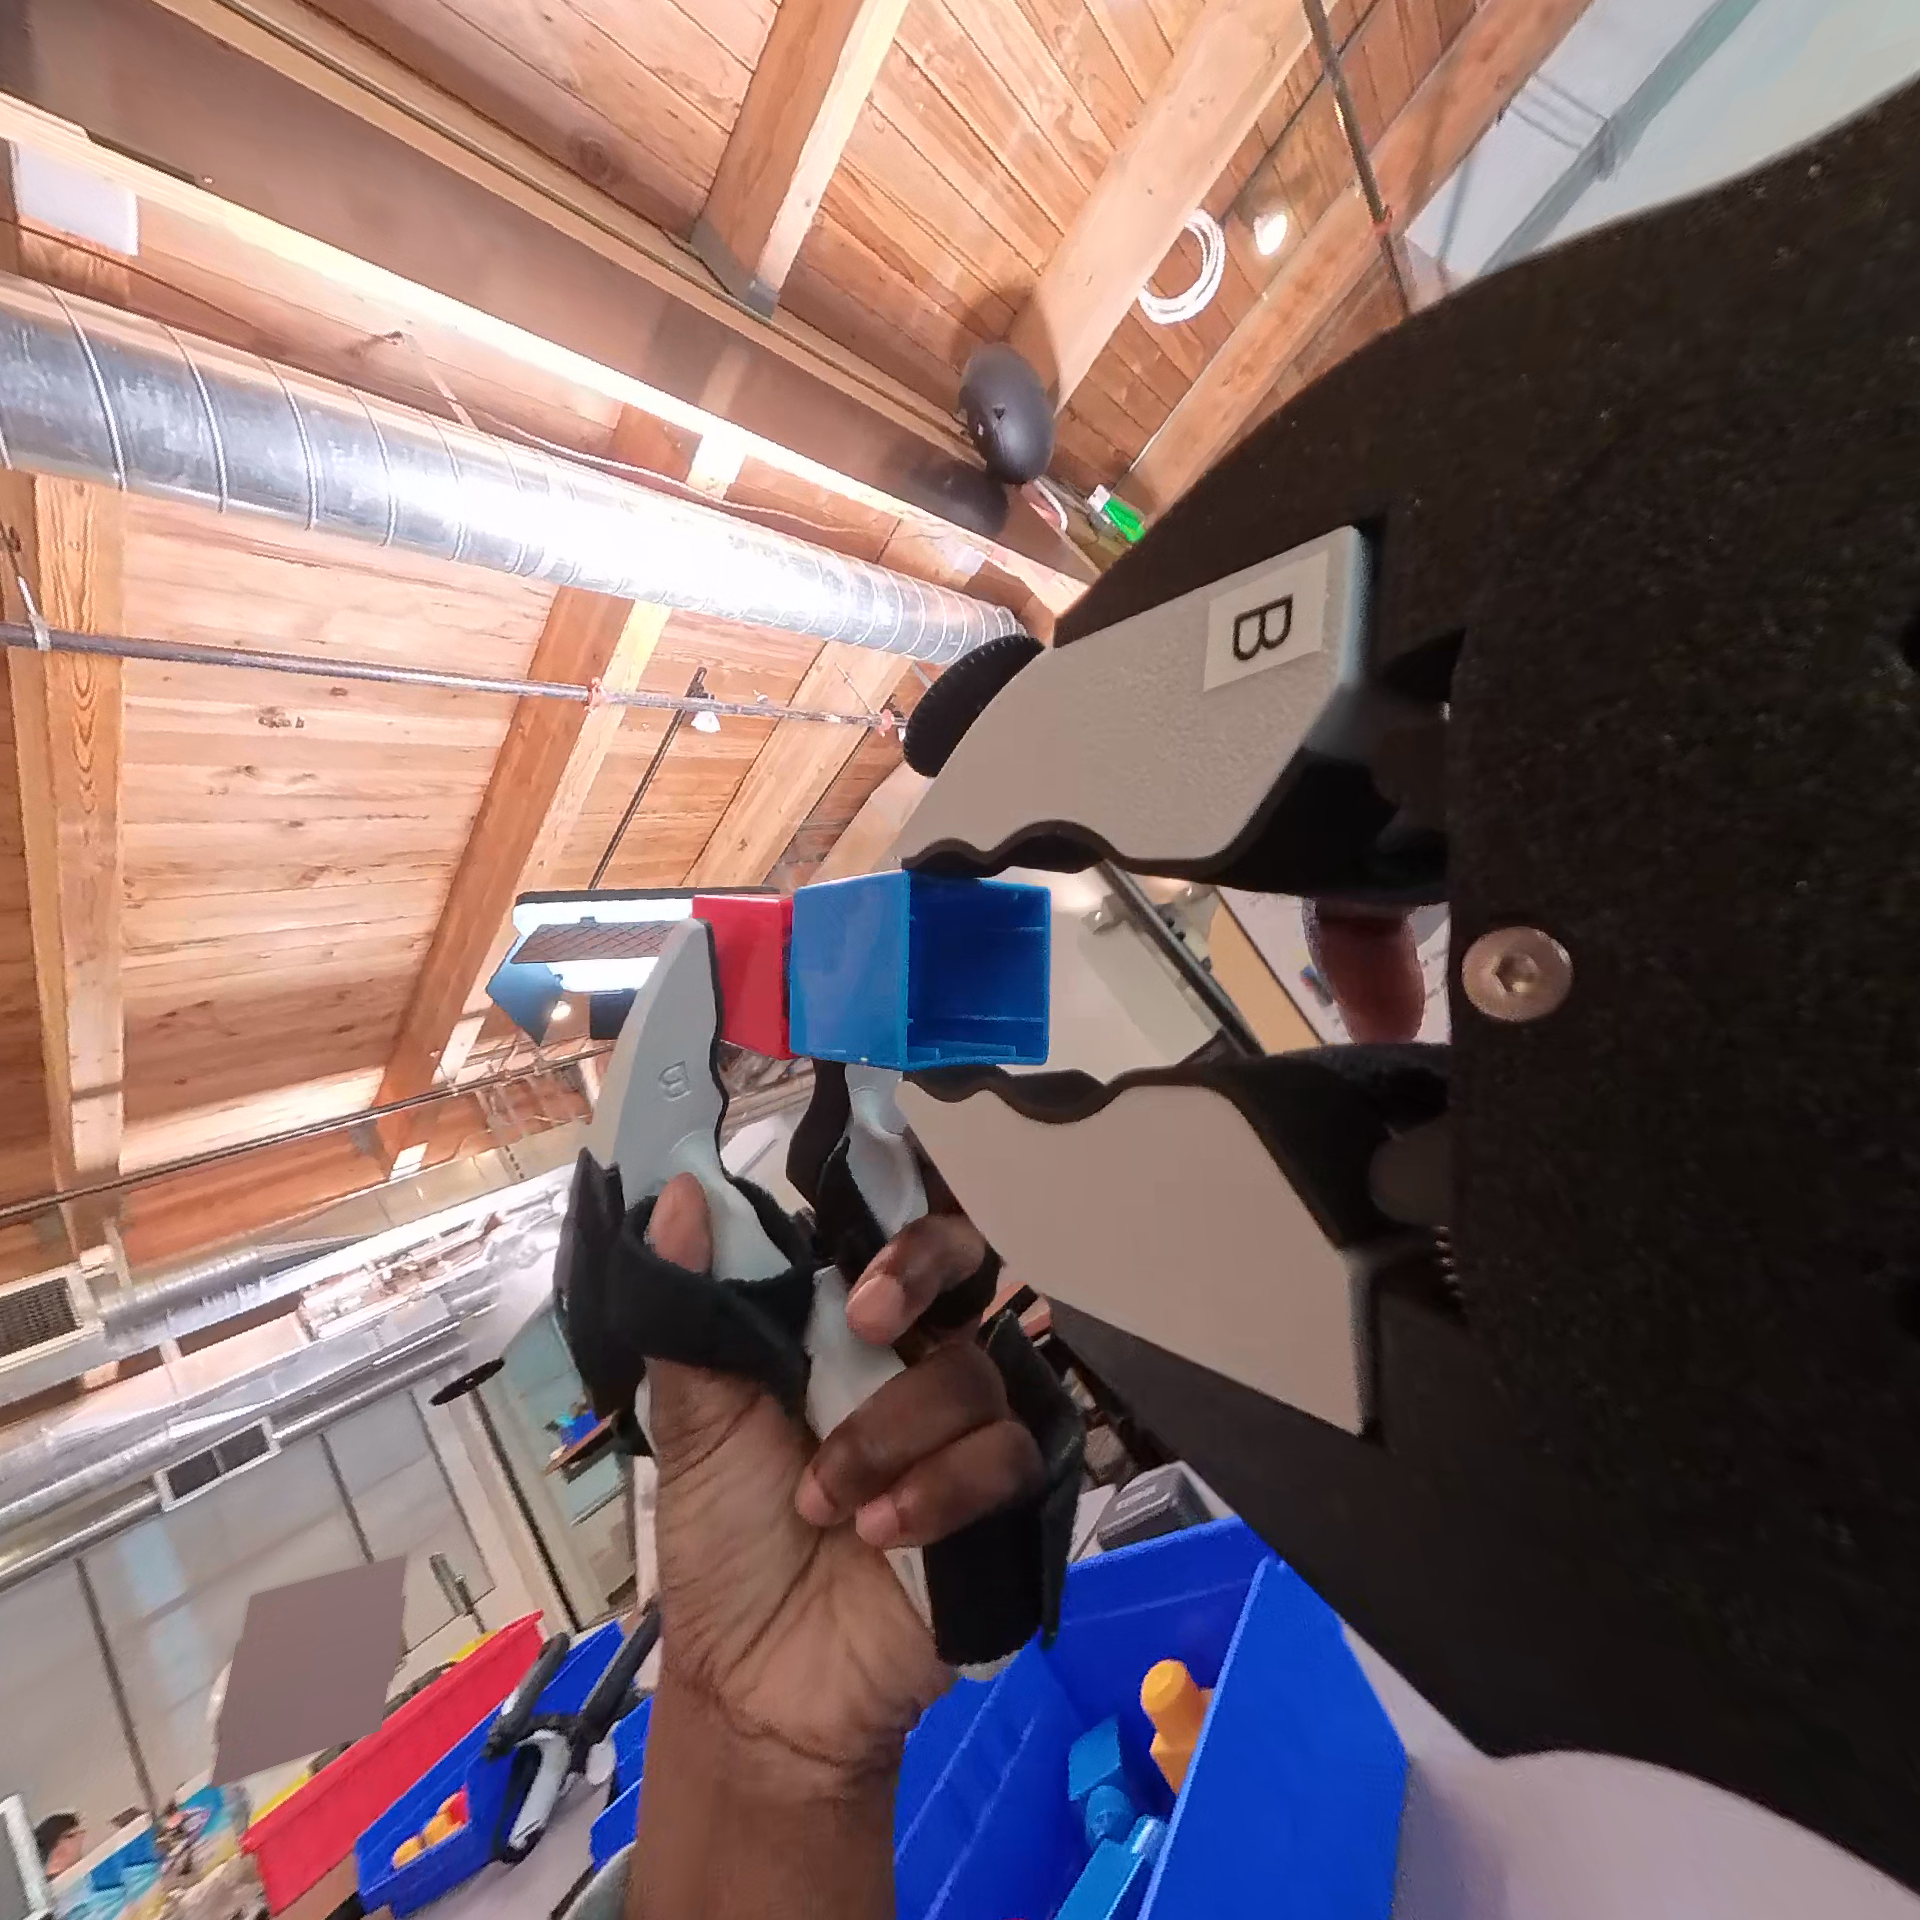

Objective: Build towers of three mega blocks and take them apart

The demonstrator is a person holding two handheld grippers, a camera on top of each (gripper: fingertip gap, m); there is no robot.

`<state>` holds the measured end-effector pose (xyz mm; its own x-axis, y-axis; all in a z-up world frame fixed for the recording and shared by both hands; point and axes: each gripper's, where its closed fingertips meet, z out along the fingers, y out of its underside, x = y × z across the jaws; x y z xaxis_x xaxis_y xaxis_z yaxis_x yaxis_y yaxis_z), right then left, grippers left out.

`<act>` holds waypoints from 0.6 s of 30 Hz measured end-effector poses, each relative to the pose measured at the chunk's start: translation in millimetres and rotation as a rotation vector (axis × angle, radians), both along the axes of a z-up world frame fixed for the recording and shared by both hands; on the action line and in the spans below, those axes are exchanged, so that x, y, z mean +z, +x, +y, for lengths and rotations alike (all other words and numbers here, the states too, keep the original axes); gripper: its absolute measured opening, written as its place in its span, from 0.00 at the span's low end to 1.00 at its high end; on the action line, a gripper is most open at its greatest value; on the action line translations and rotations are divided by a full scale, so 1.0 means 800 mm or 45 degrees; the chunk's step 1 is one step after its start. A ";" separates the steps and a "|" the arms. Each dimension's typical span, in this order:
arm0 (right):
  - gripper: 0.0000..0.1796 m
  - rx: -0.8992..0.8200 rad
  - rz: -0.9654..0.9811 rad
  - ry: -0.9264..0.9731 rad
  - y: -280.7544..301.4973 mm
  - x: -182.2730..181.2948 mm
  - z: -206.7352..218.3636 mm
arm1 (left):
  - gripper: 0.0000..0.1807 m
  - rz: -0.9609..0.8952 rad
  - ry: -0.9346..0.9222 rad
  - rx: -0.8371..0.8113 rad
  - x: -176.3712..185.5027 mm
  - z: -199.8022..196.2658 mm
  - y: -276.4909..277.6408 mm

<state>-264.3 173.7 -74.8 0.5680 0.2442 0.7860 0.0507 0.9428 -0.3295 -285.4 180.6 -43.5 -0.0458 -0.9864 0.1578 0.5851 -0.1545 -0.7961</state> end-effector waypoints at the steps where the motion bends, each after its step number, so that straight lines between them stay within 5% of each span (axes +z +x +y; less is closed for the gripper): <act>1: 0.19 -0.027 -0.007 0.017 0.001 0.000 0.001 | 0.20 -0.009 -0.030 -0.016 0.000 0.002 0.001; 9: 0.19 -0.253 -0.039 0.168 0.005 0.003 0.004 | 0.20 -0.085 -0.121 0.007 0.003 0.013 0.006; 18: 0.19 -0.248 0.071 0.209 0.008 0.008 0.003 | 0.20 -0.205 -0.211 -0.077 0.004 0.019 0.016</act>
